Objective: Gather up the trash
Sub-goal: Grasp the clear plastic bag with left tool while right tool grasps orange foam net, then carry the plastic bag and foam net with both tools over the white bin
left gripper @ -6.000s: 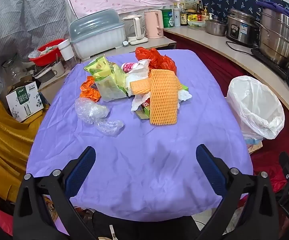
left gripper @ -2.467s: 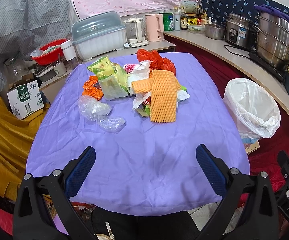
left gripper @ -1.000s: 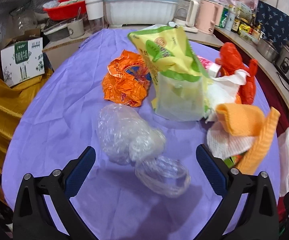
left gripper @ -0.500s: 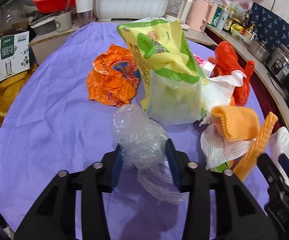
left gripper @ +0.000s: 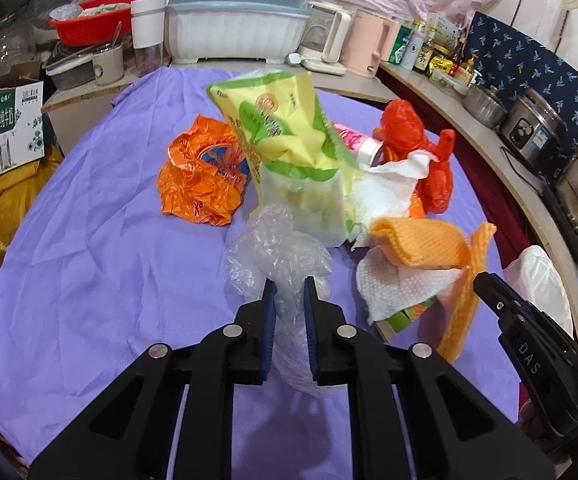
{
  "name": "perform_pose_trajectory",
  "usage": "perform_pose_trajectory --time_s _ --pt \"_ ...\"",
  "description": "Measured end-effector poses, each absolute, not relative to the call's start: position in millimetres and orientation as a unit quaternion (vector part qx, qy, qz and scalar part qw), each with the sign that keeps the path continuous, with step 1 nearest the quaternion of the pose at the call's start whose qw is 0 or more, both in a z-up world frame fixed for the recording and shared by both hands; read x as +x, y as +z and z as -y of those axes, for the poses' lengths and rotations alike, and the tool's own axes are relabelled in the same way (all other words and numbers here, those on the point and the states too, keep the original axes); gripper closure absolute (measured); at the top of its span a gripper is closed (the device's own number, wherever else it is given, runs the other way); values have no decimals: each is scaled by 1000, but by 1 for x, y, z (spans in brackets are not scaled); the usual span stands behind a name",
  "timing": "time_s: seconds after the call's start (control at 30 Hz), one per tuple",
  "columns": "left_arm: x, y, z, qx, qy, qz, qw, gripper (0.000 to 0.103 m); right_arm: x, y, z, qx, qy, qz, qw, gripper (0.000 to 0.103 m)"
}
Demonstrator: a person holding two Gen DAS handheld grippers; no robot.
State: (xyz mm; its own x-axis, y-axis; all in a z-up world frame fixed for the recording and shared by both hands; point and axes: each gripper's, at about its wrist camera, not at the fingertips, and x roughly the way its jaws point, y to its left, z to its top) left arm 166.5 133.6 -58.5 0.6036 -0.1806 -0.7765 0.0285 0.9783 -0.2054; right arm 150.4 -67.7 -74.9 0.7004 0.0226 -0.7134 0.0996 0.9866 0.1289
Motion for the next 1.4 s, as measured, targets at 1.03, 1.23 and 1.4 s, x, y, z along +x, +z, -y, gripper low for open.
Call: perform_pose_trajectory --time_s 1.03,1.23,1.4 --pt "134 -30 -109 -54 -59 -412 908 90 139 -111 96 135 -2 -402 906 44" --pt "142 -37 -110 -54 -60 -418 905 90 150 -132 97 147 6 -423 894 62" --pt "139 -35 -104 -51 -63 -418 905 90 142 -127 106 164 7 -419 893 84"
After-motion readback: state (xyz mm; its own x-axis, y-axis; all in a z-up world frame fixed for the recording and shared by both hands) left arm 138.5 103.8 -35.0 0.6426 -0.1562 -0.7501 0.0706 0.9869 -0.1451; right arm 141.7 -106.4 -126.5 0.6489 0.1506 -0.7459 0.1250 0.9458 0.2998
